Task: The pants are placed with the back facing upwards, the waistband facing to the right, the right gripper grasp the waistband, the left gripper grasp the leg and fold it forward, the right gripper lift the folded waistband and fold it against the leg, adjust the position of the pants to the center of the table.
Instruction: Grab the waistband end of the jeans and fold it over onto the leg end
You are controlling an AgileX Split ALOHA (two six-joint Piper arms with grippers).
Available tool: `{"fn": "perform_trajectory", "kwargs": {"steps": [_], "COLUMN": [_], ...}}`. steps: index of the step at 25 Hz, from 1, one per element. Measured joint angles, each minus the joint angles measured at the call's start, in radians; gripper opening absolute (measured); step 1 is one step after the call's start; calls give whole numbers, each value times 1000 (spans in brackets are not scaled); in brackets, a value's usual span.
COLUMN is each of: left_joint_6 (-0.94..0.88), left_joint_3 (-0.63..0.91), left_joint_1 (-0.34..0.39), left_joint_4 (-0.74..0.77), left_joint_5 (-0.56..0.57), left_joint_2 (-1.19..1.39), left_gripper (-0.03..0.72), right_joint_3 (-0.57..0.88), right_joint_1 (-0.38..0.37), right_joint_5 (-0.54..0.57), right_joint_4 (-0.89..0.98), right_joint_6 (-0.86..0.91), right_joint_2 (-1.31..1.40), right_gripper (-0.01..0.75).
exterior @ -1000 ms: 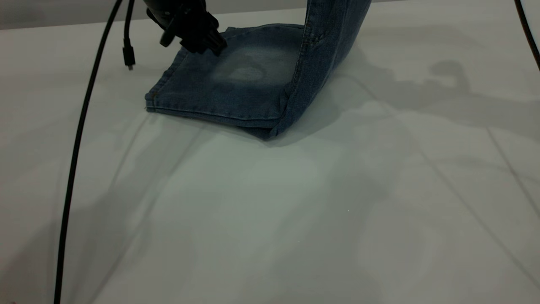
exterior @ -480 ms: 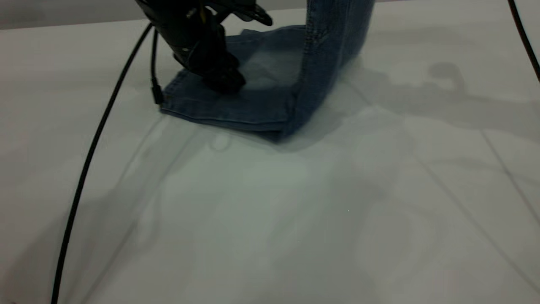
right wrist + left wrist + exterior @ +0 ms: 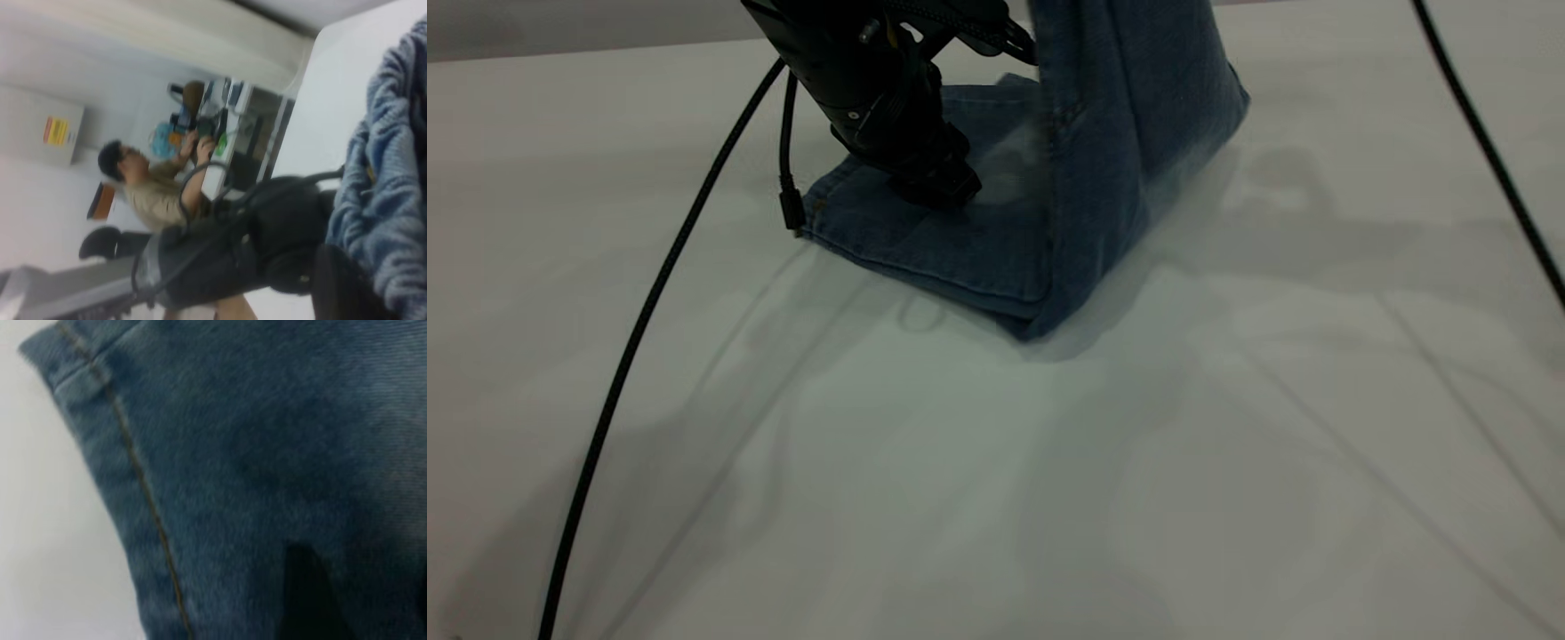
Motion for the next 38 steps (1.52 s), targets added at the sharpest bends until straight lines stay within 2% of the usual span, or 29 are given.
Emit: {"fn": "perform_trajectory", "kwargs": {"steps": [4, 8, 14, 18, 21, 27, 32, 38], "left_joint_6": [0, 0, 0, -4, -4, -6, -31, -31], "left_joint_3": [2, 2, 1, 1, 1, 1, 1, 0], "left_joint_1": [3, 13, 68, 119, 133, 131, 131, 131], "left_joint_4": [2, 21, 72, 73, 71, 56, 34, -16], "left_joint_5": [23, -5, -4, 6, 6, 5, 38, 114], "left_joint_2": [-29, -101, -238, -354, -452, -651, -779, -793], "left_gripper": [379, 379, 379, 379, 379, 379, 379, 379], "right_joint_3": [0, 0, 0, 0, 0, -1, -70, -219], "right_joint_1": [-1, -1, 0, 37, 79, 190, 288, 387], "right_joint_5": [-3, -3, -33, -92, -172, -424, -607, -662], "right_joint_4": [1, 2, 1, 3, 4, 6, 6, 5], "right_joint_6": [-2, -2, -9, -37, -76, -179, -205, -205], "right_joint_2": [0, 0, 0, 0, 0, 0, 39, 150], "right_gripper": [111, 111, 111, 111, 111, 111, 111, 111]}}
